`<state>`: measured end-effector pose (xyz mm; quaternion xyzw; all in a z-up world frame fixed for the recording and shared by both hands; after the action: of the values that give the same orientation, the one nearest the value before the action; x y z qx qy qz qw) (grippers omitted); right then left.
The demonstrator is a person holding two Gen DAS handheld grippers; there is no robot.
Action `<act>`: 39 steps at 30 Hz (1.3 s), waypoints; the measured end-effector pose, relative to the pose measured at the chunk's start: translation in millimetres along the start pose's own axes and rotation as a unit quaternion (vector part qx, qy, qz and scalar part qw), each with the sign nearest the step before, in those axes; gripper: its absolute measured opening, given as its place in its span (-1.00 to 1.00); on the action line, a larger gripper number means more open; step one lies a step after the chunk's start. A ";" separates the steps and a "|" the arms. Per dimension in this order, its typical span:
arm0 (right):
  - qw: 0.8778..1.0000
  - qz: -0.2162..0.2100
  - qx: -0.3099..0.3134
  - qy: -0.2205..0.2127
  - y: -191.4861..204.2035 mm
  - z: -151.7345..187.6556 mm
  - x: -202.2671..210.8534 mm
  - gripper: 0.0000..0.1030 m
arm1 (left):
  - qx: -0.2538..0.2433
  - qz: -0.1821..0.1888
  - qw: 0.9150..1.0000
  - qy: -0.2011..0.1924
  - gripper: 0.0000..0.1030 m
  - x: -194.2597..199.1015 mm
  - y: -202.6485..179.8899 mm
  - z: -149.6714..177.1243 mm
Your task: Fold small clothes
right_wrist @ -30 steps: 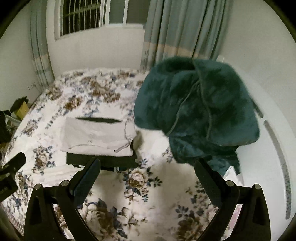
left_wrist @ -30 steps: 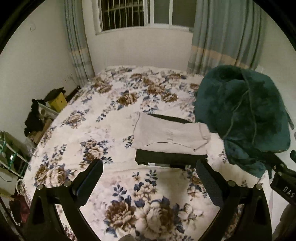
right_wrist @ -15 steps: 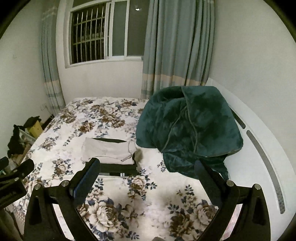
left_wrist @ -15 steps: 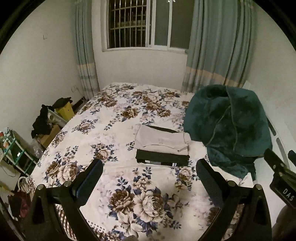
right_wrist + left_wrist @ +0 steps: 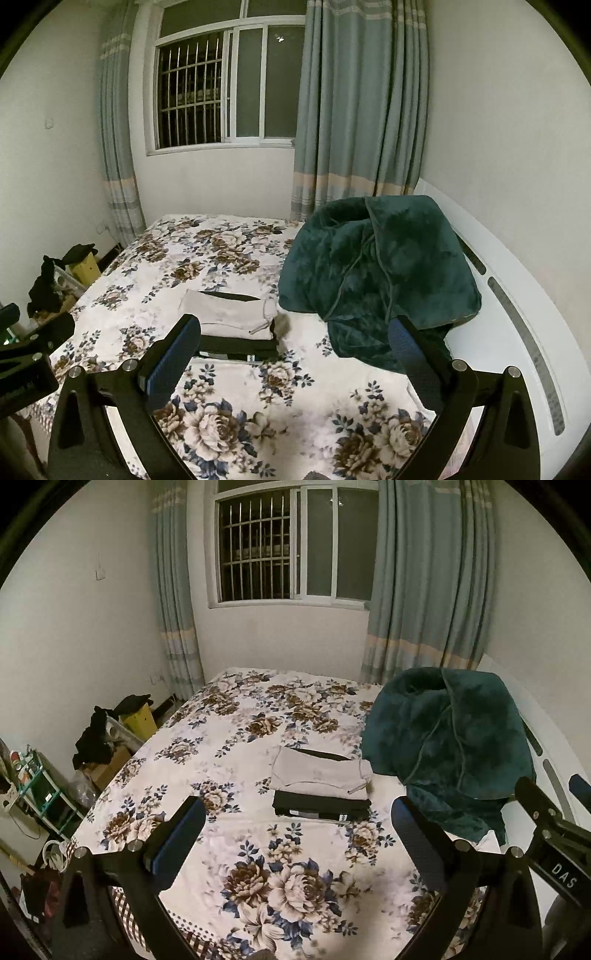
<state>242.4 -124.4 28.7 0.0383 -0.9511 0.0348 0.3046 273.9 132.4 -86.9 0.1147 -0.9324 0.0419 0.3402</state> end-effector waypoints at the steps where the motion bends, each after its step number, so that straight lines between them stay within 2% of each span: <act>1: 1.000 -0.001 0.001 0.000 -1.0 0.0 1.1 1.00 | -0.001 -0.002 1.000 -0.002 1.00 2.9 -0.9 0.9; 39: 0.999 -0.033 0.010 -0.005 7.4 -10.4 -2.9 1.00 | 0.004 -0.024 1.000 -0.013 1.00 22.8 3.3 -0.5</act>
<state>250.1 -115.9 35.1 0.0732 -0.9503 0.0338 0.3008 256.6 131.5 -71.8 0.1389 -0.9335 0.0359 0.3287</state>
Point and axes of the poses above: each gripper's, at about its wrist camera, not at the fingertips, and x roughly against the way its jaws point, y to its left, z to its underside, the point moved 8 cm from there along -x, roughly the way its jaws point, and after that the axes turned 2 degrees about -z, right-handed, at the moved point
